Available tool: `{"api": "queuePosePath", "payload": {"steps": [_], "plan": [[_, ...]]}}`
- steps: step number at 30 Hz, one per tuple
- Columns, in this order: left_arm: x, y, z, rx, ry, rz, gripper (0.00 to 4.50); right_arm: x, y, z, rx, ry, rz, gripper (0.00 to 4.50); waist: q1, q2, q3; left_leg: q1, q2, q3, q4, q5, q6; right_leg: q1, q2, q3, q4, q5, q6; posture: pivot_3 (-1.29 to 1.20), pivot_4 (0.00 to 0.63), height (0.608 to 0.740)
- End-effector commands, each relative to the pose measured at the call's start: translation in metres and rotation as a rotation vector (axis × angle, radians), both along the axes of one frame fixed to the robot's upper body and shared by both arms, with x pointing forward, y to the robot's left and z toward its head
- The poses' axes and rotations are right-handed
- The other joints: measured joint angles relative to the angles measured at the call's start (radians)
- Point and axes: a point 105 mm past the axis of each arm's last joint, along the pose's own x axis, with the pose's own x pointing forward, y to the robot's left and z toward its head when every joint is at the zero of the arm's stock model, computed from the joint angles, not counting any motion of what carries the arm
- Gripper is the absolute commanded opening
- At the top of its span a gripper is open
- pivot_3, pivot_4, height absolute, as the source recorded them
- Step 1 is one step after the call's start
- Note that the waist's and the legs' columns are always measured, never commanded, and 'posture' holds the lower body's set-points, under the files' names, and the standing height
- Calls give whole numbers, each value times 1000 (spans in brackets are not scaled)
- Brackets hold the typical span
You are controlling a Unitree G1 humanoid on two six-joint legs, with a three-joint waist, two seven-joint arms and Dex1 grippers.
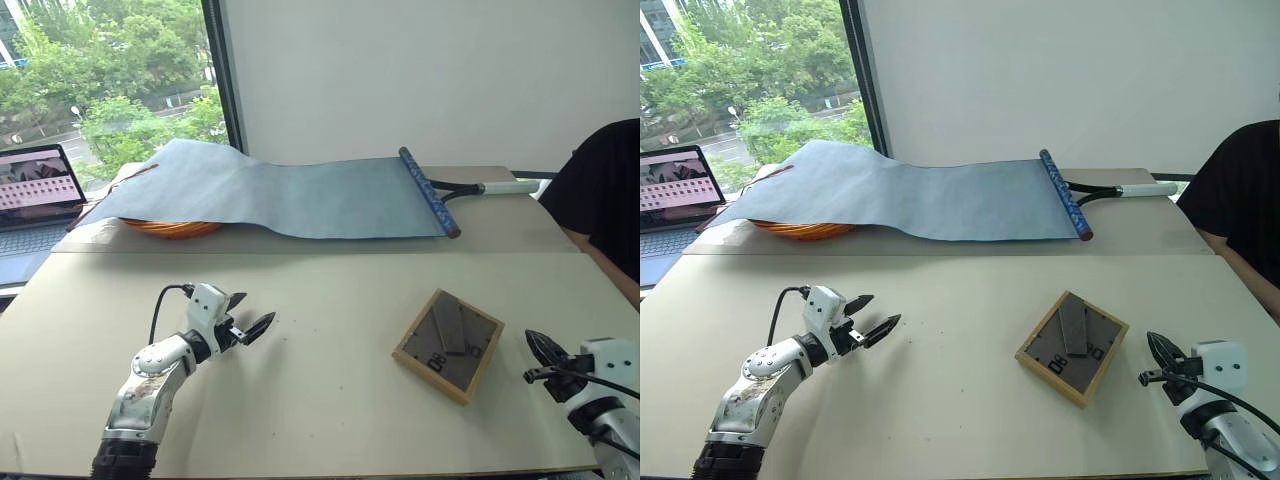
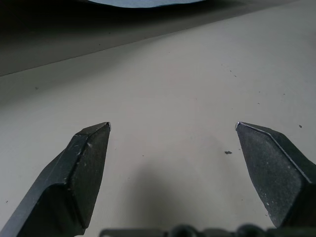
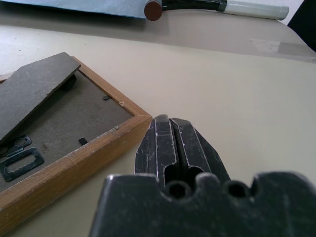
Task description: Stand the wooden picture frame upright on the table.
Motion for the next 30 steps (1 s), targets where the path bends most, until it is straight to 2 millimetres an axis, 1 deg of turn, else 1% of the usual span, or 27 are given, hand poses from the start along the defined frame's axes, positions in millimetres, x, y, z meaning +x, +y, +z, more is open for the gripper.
{"api": "queuePosePath", "payload": {"steps": [1, 3, 4, 6, 7, 9, 10, 11, 12, 15, 16, 17, 18, 19, 20, 22, 24, 26, 30], "plan": [[5, -6, 22, -42, -21, -79, 4374, -3, -4, 29, -34, -64, 19, 29, 0, 0, 0, 0, 0, 0, 0, 0, 0, 0, 0, 0, 0, 0, 0, 0, 150, 673], [9, -20, 44, -90, -17, -212, 4374, -6, -9, 49, -41, -79, 50, 29, 4, 1, 1, -2, 0, 0, 1, 0, 0, -1, 0, 0, 1, 0, 0, 0, 150, 673], [10, -26, 52, -99, -14, -262, 4374, -7, -11, 55, -43, -81, 57, 29, 6, 1, 1, -4, -1, -1, 3, 0, 0, -2, 0, -1, 1, 0, 0, 0, 150, 673], [12, -32, 57, -94, -11, -310, 4374, -9, -13, 60, -44, -76, 61, 29, 7, 1, 0, -8, -2, -3, 6, 1, 1, -2, 0, -2, 1, 0, 1, 0, 150, 673], [16, -41, 64, -93, -18, -355, 4118, -12, -10, 64, -45, -57, 89, 9, 5, 1, -1, -8, -2, -4, 6, 1, 1, -1, 0, -2, 0, 0, 2, 0, 150, 673], [24, -61, 74, -66, -31, -438, 3641, -19, -8, 65, -103, 20, 109, 0, 6, 1, -1, -8, -2, -4, 6, 0, 2, 1, 0, -2, -1, 0, 2, 0, 150, 673], [29, -69, 77, -51, -35, -462, 3242, -21, -8, 64, -120, 59, 106, 0, 9, 1, -1, -8, -2, -5, 6, 0, 2, 1, 0, -3, -1, 0, 2, 0, 150, 673], [32, -78, 75, -20, -30, -490, 2950, -24, -10, 62, -160, 99, 96, 0, 9, 1, -1, -9, -3, -6, 6, 0, 2, 0, 0, -3, -1, -1, 2, 0, 150, 673], [34, -84, 72, 10, -25, -515, 2544, -26, -12, 60, -187, 131, 86, 0, 7, 1, -1, -10, -3, -6, 6, 0, 2, 0, 0, -3, -1, 0, 2, 0, 150, 673], [42, -108, 57, 108, -3, -573, 1266, -31, -16, 53, -243, 246, 66, 0, 1, 1, -1, -11, -3, -6, 6, 0, 3, 0, 0, -3, -2, 0, 2, 0, 150, 673], [45, -117, 51, 141, 1, -586, 963, -32, -18, 49, -248, 290, 57, 0, -1, 1, -1, -11, -3, -6, 6, 0, 3, 0, 0, -3, -2, 0, 2, 0, 150, 673], [47, -127, 45, 167, 7, -607, 485, -33, -17, 44, -256, 330, 64, 0, -2, 1, -1, -11, -3, -6, 6, 0, 3, 0, 0, -3, -2, 0, 2, 0, 150, 673], [46, -137, 40, 190, 9, -632, 153, -32, -15, 39, -254, 358, 69, 0, -2, 1, -1, -11, -3, -7, 6, 0, 3, 0, 0, -3, -2, 0, 2, 0, 150, 673], [46, -148, 35, 214, 11, -654, 15, -31, -12, 33, -242, 387, 81, 0, -3, 1, -1, -11, -3, -7, 6, 0, 3, 0, 0, -3, -2, 0, 2, 0, 150, 673], [46, -158, 30, 227, 15, -672, 15, -29, -7, 26, -238, 417, 104, 0, -4, 1, -1, -11, -3, -7, 6, 0, 3, 0, 0, -3, -2, 0, 2, 0, 150, 673], [44, -170, 22, 242, 25, -696, 15, -24, 0, 18, -246, 446, 129, 0, -4, 1, -1, -12, -4, -7, 6, 0, 3, -1, 0, -3, -2, 0, 2, 0, 150, 673], [42, -178, 13, 284, 24, -717, 15, -19, 4, 13, -217, 453, 138, 0, -7, 1, -1, -13, -4, -7, 6, 0, 3, -1, 0, -3, -2, 0, 3, 0, 150, 673], [38, -184, 3, 321, 25, -742, 15, -12, 10, 10, -229, 459, 160, 0, -10, 2, -1, -13, -4, -8, 6, 0, 3, -1, 0, -3, -2, 0, 2, 0, 150, 673], [25, -200, 0, 278, 38, -801, 15, 1, 22, 6, -205, 436, 202, 0, -6, 2, -1, -14, -5, -8, 6, 0, 4, -1, 0, -3, -2, 0, 3, 0, 150, 673]]}}
